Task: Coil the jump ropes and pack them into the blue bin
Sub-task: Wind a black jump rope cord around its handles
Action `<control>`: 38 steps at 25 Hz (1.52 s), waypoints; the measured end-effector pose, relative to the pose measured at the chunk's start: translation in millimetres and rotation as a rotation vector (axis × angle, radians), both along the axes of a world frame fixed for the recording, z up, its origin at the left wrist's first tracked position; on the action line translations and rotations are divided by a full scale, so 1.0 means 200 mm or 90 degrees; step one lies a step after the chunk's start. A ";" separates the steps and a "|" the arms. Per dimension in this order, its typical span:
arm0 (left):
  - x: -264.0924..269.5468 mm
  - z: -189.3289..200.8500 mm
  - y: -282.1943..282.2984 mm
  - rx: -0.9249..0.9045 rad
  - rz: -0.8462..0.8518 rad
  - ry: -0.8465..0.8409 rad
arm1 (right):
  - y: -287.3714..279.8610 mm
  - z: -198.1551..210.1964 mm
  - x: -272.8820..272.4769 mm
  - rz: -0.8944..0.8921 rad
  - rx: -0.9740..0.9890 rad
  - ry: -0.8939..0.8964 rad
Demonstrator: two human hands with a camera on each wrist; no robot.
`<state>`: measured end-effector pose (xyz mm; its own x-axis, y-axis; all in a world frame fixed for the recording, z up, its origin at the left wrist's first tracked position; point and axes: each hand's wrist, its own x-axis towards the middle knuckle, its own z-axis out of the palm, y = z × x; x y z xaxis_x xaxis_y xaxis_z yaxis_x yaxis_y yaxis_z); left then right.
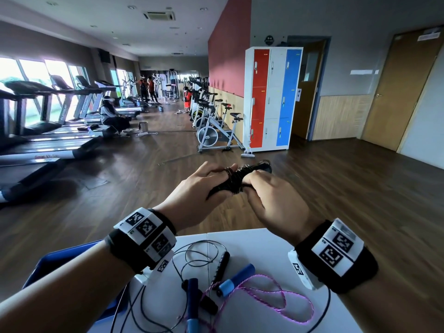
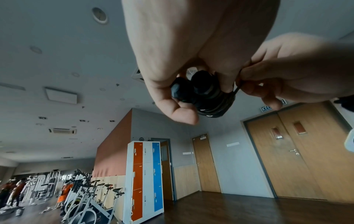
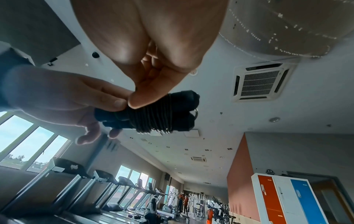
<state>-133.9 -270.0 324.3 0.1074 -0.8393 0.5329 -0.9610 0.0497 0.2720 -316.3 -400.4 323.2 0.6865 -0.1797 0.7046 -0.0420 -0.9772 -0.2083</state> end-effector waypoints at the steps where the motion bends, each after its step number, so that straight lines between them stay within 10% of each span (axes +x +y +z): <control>1: 0.00 0.00 0.00 0.007 -0.001 -0.002 | -0.01 0.01 0.00 0.009 -0.002 -0.010; 14: -0.04 -0.01 0.06 -0.077 -0.075 0.129 | 0.04 0.00 0.09 -0.019 0.095 -0.267; 38: -0.11 -0.02 0.11 -0.083 0.040 0.107 | 0.14 -0.06 0.21 -0.046 0.078 -0.355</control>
<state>-156.0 -249.0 321.0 0.2539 -0.7532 0.6068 -0.9050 0.0363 0.4238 -274.8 -372.0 310.3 0.1993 -0.3150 0.9279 0.0409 -0.9434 -0.3290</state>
